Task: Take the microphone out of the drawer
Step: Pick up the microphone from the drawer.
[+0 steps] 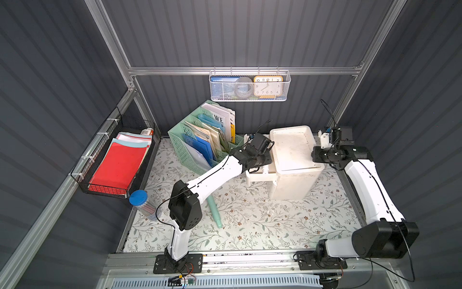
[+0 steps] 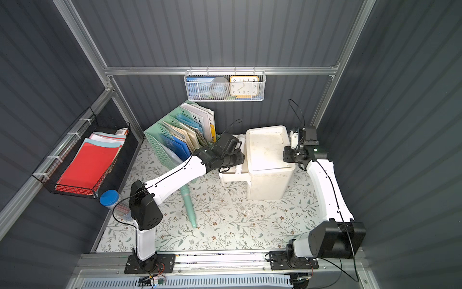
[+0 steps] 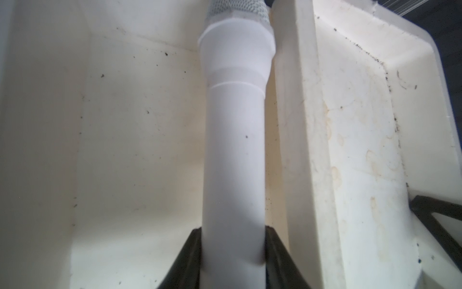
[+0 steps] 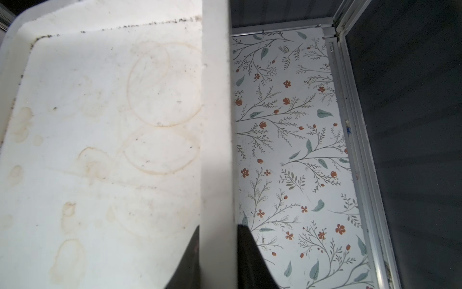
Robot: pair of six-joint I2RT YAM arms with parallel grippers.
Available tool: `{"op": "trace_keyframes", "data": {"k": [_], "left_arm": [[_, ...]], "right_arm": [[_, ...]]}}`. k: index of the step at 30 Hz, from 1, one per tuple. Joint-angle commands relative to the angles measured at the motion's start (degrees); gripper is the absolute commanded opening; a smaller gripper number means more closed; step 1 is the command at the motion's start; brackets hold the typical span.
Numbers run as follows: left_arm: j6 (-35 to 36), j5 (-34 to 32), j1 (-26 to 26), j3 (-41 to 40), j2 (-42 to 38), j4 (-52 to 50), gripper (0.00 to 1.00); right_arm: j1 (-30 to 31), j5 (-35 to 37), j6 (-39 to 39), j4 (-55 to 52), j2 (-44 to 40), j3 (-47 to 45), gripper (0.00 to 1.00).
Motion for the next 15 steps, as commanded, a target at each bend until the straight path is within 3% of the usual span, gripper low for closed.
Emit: {"op": "trace_keyframes", "data": {"k": [1,15], "left_arm": [[-1.11,-5.68,1.51,0.07,-5.25,6.37,0.21],[2.26,-9.81,1.6,-0.98,-9.84,5.89,0.21]], "right_arm": [[0.66,-7.44,4.77,-6.0,0.22,-3.01,0.06],[0.65,-7.81,5.02,-5.77,0.39,-3.0,0.06]]}}
